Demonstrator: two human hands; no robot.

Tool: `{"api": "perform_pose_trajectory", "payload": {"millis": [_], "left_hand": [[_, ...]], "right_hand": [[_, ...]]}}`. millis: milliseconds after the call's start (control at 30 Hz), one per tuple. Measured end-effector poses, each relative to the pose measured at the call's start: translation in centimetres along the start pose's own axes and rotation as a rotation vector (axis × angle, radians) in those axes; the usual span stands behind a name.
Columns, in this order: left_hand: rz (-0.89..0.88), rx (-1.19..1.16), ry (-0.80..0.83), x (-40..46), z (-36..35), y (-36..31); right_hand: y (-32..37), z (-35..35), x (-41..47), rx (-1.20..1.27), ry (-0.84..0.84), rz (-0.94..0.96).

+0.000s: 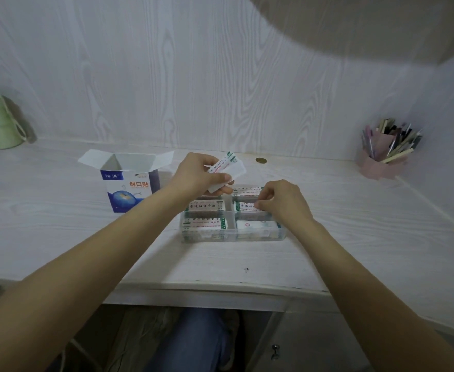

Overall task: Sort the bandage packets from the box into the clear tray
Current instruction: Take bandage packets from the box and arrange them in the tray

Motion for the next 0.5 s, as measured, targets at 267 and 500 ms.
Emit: {"api": "perform_pose_trajectory", "payload": {"millis": [267, 500], "left_hand": [[-0.016, -0.013, -0.007, -0.2, 0.2, -0.4], [-0.016, -0.037, -0.018, -0.2, 1.2, -0.3]], "right_hand": [[2.4, -0.8, 0.6, -0.005, 0.092, 0.124], [2.5, -1.6, 0.8, 0.005, 0.160, 0.100]]}}
Point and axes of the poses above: each hand's wrist, its own x-axis towards the middle knuckle, its own z-axis out of the back of the hand, y = z × x, the point moved 8 cm from there along x, towards the middle knuckle, and after that the axes turned 8 degrees about z, right-handed, at the moved point
